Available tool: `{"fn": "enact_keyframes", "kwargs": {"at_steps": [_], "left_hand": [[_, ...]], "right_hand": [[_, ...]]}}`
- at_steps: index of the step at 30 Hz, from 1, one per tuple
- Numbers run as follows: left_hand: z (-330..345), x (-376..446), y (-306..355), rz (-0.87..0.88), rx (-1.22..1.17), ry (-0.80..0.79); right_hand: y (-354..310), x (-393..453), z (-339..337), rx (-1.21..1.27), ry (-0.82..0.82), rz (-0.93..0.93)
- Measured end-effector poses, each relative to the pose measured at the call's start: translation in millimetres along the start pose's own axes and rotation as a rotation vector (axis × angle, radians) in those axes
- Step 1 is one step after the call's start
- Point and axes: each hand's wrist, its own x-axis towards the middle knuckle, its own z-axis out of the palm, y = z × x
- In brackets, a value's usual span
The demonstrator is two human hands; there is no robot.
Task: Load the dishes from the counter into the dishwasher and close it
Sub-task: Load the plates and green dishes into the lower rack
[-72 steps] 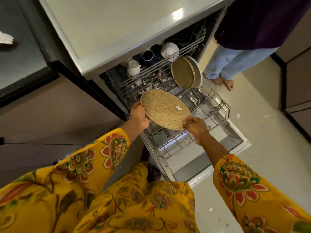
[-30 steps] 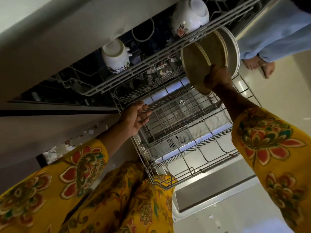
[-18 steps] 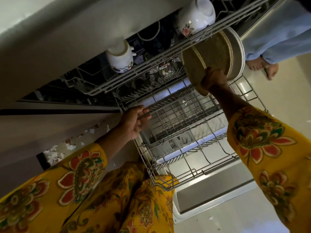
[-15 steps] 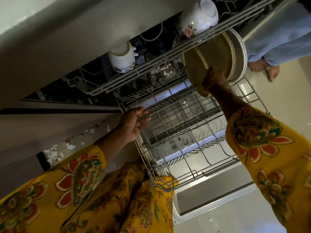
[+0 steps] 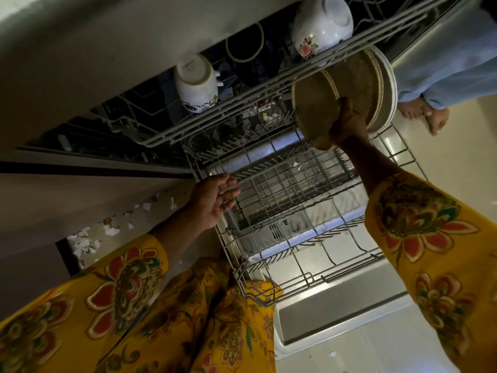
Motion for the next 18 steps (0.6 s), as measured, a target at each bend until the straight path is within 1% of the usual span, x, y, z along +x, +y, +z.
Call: {"fn": "enact_keyframes", "kwargs": {"at_steps": [7,10,13,18], "left_hand": [[3.9,-15.8,-0.3,0.018,-0.006,-0.025],[4.7,-28.7,0.1,0.021,-0.019,-0.043],[3.5,-44.7,-1.5,0.019,-0.04,-0.055],[-3.7,-77.6,-7.1,0.03,-0.074,-0.067]], "right_hand": [[20.3,-22.6,-2.8,-0.037,0.015,-0.037],[21.3,-45.4,-5.2,-0.084,-0.032,-0.044],[20.7,-69.4,-3.5,-0.145,-0.044,-0.064],[9.1,-126.4,5.2,-0.138,-0.137,-0.098]]}}
